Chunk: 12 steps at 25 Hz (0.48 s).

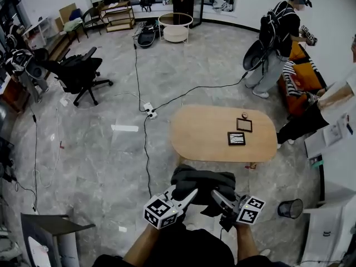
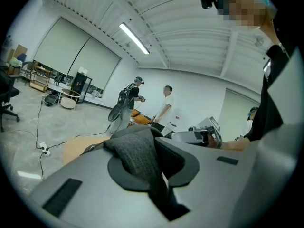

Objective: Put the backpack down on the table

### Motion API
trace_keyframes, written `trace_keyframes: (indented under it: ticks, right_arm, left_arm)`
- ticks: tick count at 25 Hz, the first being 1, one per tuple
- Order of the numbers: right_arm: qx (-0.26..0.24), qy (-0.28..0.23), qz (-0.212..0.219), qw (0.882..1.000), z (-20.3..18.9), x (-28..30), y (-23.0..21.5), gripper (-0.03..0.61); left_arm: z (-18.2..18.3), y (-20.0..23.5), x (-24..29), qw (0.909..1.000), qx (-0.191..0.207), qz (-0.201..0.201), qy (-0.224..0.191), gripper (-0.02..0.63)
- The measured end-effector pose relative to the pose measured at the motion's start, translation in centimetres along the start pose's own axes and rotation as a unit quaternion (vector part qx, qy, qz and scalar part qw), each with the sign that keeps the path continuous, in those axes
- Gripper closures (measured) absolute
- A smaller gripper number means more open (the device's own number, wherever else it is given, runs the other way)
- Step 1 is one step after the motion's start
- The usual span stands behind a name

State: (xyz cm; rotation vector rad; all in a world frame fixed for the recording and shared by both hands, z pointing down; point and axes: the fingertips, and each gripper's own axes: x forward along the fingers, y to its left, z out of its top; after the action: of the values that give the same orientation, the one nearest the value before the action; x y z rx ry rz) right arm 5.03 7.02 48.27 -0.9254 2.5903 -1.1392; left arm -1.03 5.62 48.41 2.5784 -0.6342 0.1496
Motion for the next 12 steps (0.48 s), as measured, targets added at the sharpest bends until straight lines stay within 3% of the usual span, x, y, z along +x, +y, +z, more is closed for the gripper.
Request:
trace_keyframes:
  ticks: [12]
  right_arm:
    - [-0.002, -0.027, -0.003, 1.0, 7.7, 7.5, -3.9, 0.554]
  left_arm:
    - [7.3, 8.7, 3.2, 0.9988, 0.039, -0.029, 0.004, 0.569]
